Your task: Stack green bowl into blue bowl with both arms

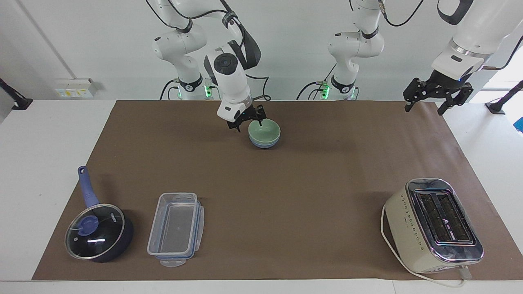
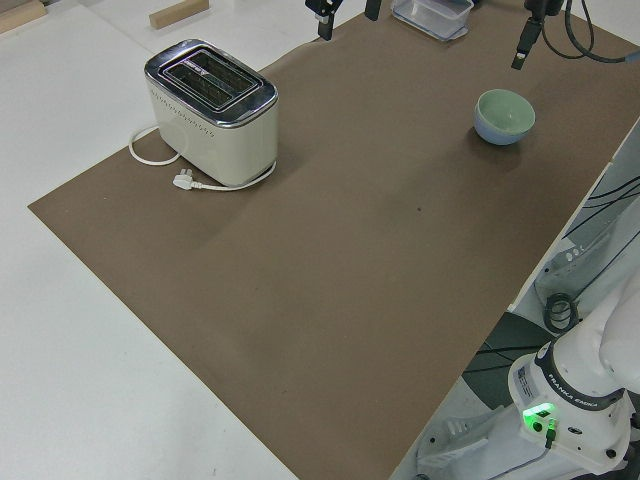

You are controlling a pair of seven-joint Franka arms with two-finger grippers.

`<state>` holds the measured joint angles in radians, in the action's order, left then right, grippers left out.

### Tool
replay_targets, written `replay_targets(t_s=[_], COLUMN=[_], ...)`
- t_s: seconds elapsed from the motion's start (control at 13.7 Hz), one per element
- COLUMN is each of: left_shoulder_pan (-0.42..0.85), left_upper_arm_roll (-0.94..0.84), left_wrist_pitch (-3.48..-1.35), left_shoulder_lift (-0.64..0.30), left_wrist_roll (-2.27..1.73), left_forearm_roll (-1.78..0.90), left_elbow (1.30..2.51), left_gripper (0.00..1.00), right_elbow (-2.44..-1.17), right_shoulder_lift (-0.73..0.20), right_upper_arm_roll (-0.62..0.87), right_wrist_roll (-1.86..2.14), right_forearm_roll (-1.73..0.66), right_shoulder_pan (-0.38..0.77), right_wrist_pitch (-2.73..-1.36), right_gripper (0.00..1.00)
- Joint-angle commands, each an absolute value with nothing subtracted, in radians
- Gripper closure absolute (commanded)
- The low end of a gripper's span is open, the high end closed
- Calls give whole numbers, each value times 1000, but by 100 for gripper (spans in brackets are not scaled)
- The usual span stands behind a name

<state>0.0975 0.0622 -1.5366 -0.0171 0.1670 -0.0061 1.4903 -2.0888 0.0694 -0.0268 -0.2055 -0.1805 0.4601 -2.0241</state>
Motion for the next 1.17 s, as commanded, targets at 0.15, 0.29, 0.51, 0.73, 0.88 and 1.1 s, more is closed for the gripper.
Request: replay_targets(t_s=[0.15, 0.29, 0.51, 0.73, 0.88, 1.1], left_shoulder_pan=[92, 92, 92, 92, 92, 91], left_upper_arm_roll=[61, 61, 61, 61, 61, 61], left_wrist_pitch=[-1525, -1525, -1525, -1526, -1528, -1526], left_shoulder_lift=[-6, -6, -6, -6, -6, -6], left_wrist_roll=[160, 160, 160, 161, 160, 161], left_forearm_roll=[-14, -14, -14, -14, -14, -14], left_elbow=[1494, 1494, 1494, 1494, 1494, 1494], left_gripper=[0, 0, 0, 0, 0, 0], right_elbow=[-1938, -1875, -1758, -1718, -1662, -1546], right_shoulder_lift=[101, 101, 98, 100, 100, 84], right_upper_arm_roll=[-21, -23, -23, -25, -26, -22], right_wrist_roll=[-187, -170, -166, -103, -39, -29], right_forearm_roll=[-107, -94, -31, -28, -28, 20], right_shoulder_pan=[274, 203, 118, 36, -7, -23], right_wrist_pitch=[-1841, -1774, -1663, -1612, -1573, -1491], right_gripper=[0, 0, 0, 0, 0, 0])
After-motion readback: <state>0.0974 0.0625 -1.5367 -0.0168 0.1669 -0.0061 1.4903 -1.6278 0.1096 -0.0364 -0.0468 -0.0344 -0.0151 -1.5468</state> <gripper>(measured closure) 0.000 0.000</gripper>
